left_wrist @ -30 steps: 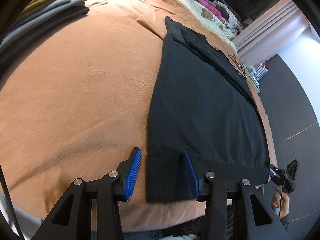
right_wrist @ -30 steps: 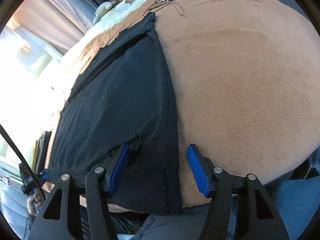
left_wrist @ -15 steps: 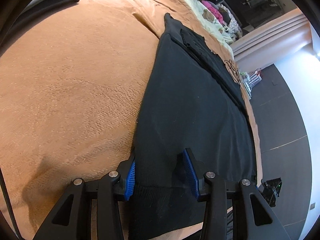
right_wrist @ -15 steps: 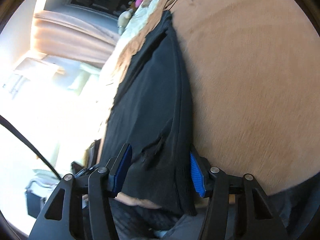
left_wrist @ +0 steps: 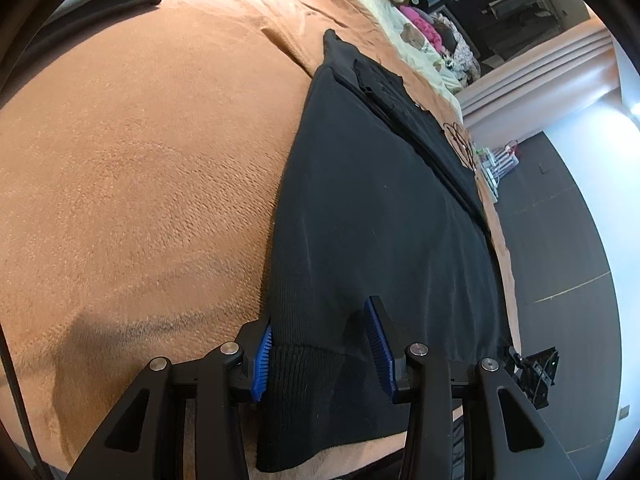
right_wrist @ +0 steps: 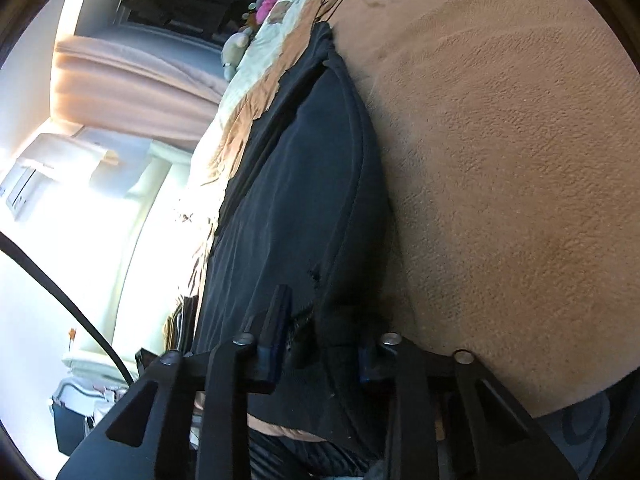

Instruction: Fold small clothes

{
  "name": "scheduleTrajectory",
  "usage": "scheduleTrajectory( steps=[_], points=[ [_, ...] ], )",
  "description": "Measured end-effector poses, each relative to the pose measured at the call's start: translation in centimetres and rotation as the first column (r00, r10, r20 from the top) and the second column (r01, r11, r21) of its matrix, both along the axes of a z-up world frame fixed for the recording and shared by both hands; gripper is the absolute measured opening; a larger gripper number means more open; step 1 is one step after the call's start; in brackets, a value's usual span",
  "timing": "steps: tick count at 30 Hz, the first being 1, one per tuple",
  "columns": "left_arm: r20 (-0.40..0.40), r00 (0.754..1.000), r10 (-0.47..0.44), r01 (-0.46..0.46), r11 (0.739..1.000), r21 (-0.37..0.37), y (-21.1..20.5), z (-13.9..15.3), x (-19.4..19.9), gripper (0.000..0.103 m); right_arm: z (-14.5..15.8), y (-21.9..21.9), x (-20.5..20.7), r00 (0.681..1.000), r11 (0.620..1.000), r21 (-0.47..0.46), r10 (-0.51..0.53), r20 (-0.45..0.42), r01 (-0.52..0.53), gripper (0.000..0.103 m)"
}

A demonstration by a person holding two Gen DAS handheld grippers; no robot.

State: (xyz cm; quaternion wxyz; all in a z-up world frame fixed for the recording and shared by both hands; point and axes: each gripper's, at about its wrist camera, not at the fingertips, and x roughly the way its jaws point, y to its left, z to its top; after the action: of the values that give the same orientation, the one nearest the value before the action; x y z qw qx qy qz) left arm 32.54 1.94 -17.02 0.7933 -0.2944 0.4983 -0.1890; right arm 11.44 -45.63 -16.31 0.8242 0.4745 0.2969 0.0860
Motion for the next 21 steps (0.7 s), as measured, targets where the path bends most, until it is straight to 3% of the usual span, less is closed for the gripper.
scheduleTrajectory(
  steps=[1,5,7,9,13,21],
  points=[
    [-0.001,1.0,0.005,-0.005,1.0,0.005,0.0,-0.1,0.2,0.04,0.2,0.5,0.2,1.0,1.0,-0.001,-0.006,-0.004,0.006,0.009],
    [0.002,1.0,0.012,-0.012,1.0,0.005,0.1,-0.3,0.5,0.036,1.9,1.3,-0.4,0.999,0.999,-0.037,-0.028,0.019,0.029,0.007],
    [-0.001,1.0,0.014,-0.014,1.0,0.011,0.1,-0.4,0.8,0.029,2.4,1.4,-0.9,0.999,0.998,-0.048,-0.036,0.039,0.038,0.007],
    [-0.015,1.0,0.02,-0.019,1.0,0.021,0.1,-0.6,1.0,0.013,3.0,1.5,-1.4,0.998,0.998,-0.052,-0.04,0.051,0.043,0.006],
    [0.016,1.0,0.018,-0.019,0.999,0.038,0.3,0.3,0.4,0.009,4.0,1.9,-2.3,0.997,0.996,-0.074,-0.04,0.059,0.044,0.006],
    [0.107,0.993,0.044,-0.041,0.999,-0.028,1.8,4.1,-1.7,0.008,7.2,3.4,-3.5,0.994,0.986,-0.155,-0.053,0.092,0.067,0.005]
  ],
)
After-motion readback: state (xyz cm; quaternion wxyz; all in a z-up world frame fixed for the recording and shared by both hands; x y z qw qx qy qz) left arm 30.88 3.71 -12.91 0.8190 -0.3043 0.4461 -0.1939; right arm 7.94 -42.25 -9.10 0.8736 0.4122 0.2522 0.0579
